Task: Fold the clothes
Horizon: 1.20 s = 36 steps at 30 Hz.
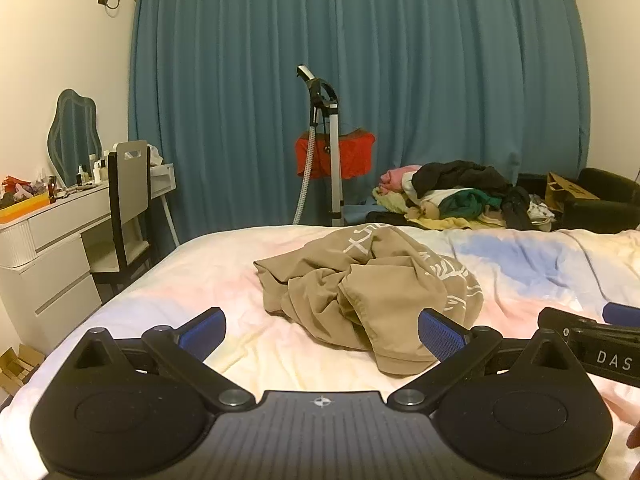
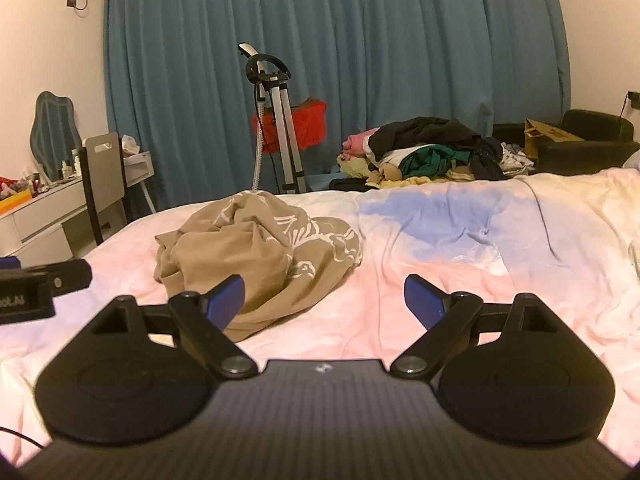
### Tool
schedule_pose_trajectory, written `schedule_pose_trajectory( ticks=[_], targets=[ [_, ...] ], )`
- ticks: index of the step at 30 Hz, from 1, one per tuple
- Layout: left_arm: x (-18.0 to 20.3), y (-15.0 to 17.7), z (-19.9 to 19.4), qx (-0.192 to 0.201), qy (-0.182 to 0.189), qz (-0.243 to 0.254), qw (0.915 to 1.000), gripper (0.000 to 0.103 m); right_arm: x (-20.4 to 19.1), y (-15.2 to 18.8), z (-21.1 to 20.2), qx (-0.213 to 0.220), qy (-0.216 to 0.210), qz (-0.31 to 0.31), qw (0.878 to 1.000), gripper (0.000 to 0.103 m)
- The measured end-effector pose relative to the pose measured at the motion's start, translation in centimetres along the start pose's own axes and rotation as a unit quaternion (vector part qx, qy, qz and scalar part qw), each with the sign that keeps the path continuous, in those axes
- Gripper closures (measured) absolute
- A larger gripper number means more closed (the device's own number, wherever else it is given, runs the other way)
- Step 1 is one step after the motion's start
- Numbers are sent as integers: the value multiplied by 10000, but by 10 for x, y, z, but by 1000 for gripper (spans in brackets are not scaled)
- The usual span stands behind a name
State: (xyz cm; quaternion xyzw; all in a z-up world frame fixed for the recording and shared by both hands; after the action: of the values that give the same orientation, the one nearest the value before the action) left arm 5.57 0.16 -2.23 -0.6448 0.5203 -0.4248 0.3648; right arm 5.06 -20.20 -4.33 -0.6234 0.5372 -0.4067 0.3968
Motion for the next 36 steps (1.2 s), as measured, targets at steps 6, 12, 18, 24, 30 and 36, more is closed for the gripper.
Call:
schedule_pose_trajectory(
  ticks=[6, 12, 18, 24, 30, 36],
  targets=[
    [5, 1, -5, 34, 32, -19, 10000, 0, 0, -2, 3, -41, -23, -88, 10000, 15],
    [2, 3, -4, -121, 87, -107, 9998, 0, 1, -9, 0, 9, -9, -146, 9999, 15],
    [0, 2, -3, -104, 47, -122, 9999, 0, -7, -3, -14, 180, 117, -191, 9996, 15],
    [0, 4, 0, -138, 31, -91, 9999, 0, -7, -4, -14, 175, 114, -170, 9996, 15],
    [-1, 5, 1, -235, 64, -117, 9996, 0, -7, -2, -14, 147, 156, -154, 9997, 15],
    [-3, 8, 6, -375, 162, -185, 9990, 0, -8, 1, -11, 54, 70, -68, 9999, 15]
  ],
)
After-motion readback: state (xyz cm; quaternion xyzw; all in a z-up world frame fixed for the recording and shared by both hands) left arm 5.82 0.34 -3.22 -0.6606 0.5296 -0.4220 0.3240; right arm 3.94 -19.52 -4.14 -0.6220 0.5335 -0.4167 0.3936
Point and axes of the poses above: each gripper's, at about its wrist camera, not at the fingertips, and z roughly the way its jaws point, x to its right, y to its underside, the point moved 6 cm from there along z, roughly the way its jaws point, and after that the axes turned 15 degrees about -z, right-handed, at the moved point
